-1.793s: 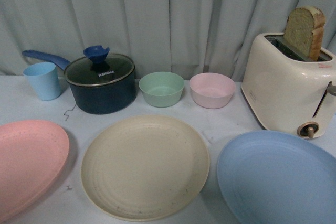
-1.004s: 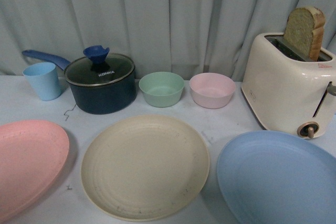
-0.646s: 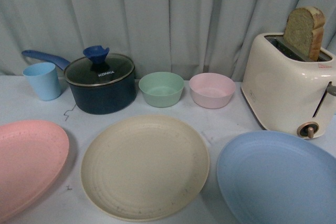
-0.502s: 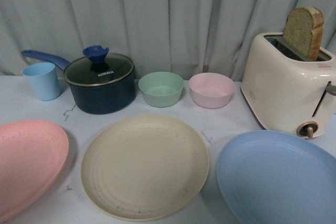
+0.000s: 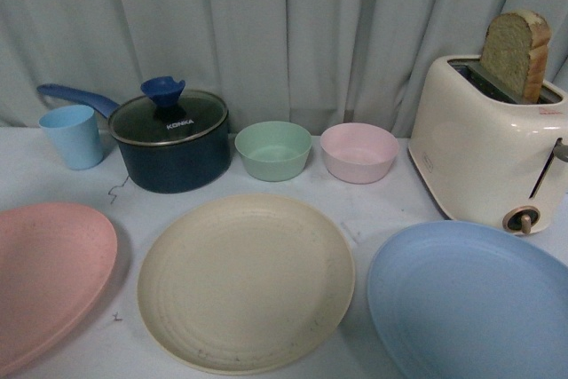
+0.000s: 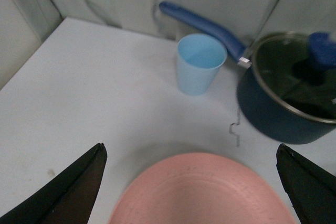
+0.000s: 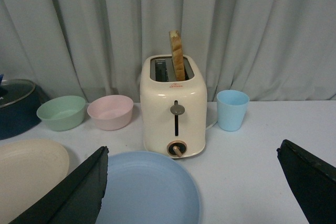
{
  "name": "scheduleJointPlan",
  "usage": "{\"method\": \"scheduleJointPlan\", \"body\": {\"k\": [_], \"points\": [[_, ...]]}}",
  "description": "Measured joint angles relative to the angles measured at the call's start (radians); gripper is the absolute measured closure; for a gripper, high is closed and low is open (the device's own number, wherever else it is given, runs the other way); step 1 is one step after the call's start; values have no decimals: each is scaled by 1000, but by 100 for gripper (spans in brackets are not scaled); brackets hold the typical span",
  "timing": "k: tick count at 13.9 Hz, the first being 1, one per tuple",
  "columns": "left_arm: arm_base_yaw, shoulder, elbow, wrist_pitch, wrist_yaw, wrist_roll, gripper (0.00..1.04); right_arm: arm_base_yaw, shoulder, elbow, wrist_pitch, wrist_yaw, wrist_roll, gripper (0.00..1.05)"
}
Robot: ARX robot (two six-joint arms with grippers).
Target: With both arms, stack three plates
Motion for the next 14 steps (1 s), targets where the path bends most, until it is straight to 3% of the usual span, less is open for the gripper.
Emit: {"method": "scheduleJointPlan", "body": {"k": [4, 12, 14], "points": [[91, 364, 100, 42, 62, 149, 7, 0, 0, 0, 0, 0, 0, 6], [258, 542, 35, 211, 264, 228, 7, 0, 0, 0, 0, 0, 0, 6], [277, 606, -14, 277, 267, 231, 7, 0, 0, 0, 0, 0, 0, 6]]}}
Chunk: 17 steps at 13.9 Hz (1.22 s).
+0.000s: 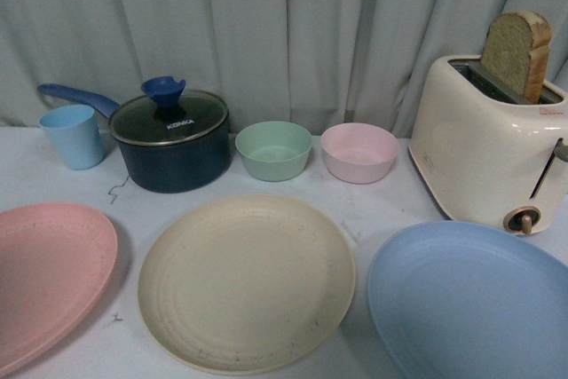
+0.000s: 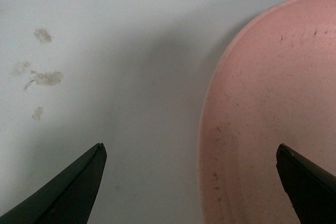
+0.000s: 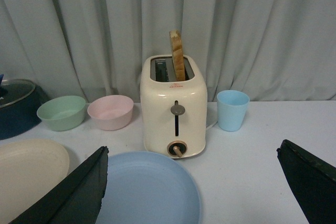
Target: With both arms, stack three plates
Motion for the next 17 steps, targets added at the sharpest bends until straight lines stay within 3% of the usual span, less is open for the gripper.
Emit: {"method": "scheduleJointPlan", "body": {"k": [4, 5, 9, 12, 17], "points": [[-20, 39, -11, 53, -31, 8, 7, 0, 0, 0, 0, 0, 0, 6], [-23, 39, -11, 49, -33, 10, 14, 0, 0, 0, 0, 0, 0, 6], [-40, 16, -16, 6, -27, 6, 68, 0, 0, 0, 0, 0, 0, 6], [-45, -21, -17, -14, -21, -22, 97, 0, 0, 0, 0, 0, 0, 6], [-46, -227, -8, -155, -16, -59, 102, 0, 0, 0, 0, 0, 0, 6]]}}
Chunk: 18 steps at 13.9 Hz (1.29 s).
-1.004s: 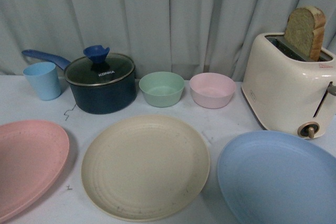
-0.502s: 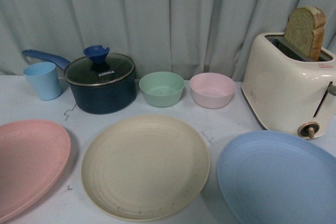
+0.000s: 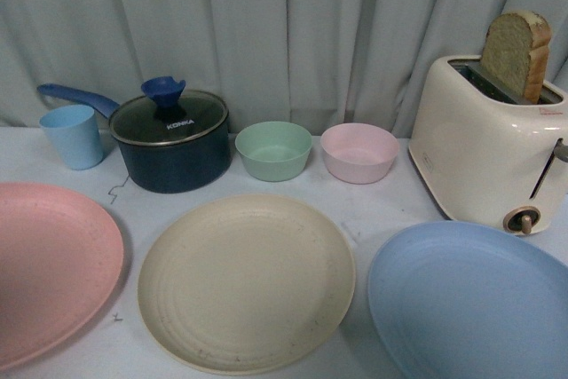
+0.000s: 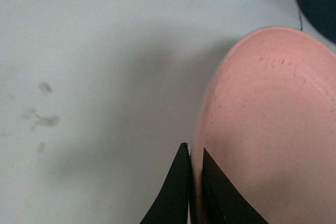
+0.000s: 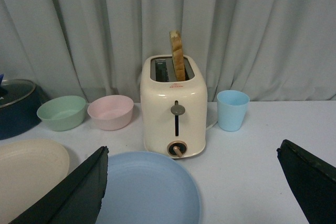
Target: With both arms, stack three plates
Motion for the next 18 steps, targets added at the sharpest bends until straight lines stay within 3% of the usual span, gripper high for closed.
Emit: {"method": "scheduleJointPlan", "body": {"k": [2, 5, 6, 9, 12, 18], "points": [[-17, -122, 16, -45, 4, -4, 102, 0, 0, 0, 0, 0, 0, 6], [-257, -280, 23, -73, -14, -85, 102, 0, 0, 0, 0, 0, 0, 6], [-424, -271, 22, -58, -61, -137, 102, 0, 0, 0, 0, 0, 0, 6], [-608, -165, 61, -24, -130, -214, 102, 0, 0, 0, 0, 0, 0, 6], [-655, -69, 104, 3, -172, -274, 102, 0, 0, 0, 0, 0, 0, 6], [-630, 50, 100, 61, -186, -311, 102, 0, 0, 0, 0, 0, 0, 6]]}}
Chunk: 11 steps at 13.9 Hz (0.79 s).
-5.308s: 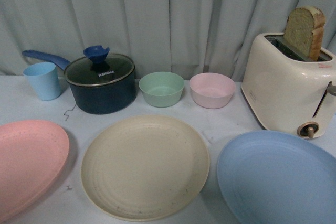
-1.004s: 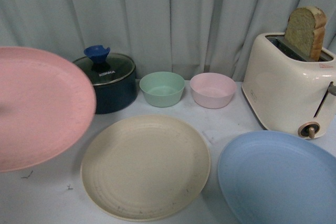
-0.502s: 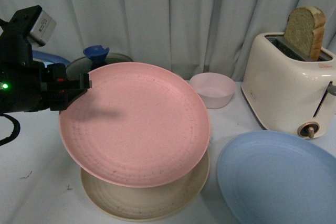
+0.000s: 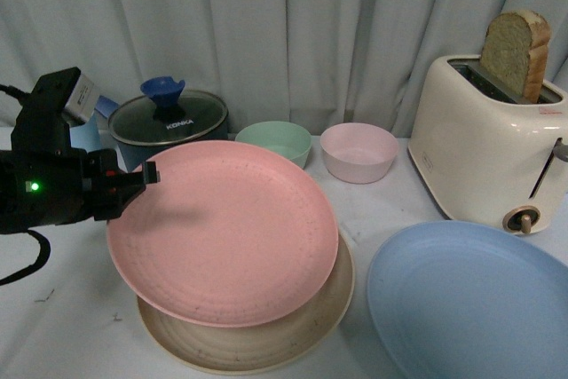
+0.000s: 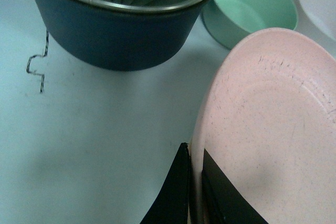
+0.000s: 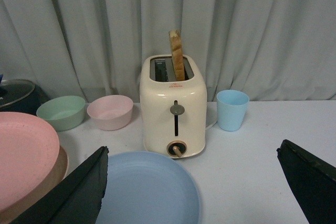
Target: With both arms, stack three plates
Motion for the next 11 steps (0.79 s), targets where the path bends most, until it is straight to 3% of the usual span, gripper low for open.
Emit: {"method": "scheduleJointPlan", "body": {"k": [6, 11], "points": [[14, 47, -10, 25, 10, -31, 100, 0, 0, 0, 0, 0, 0, 6], [-9, 39, -32, 22, 74, -87, 40, 0, 0, 0, 0, 0, 0, 6]]}}
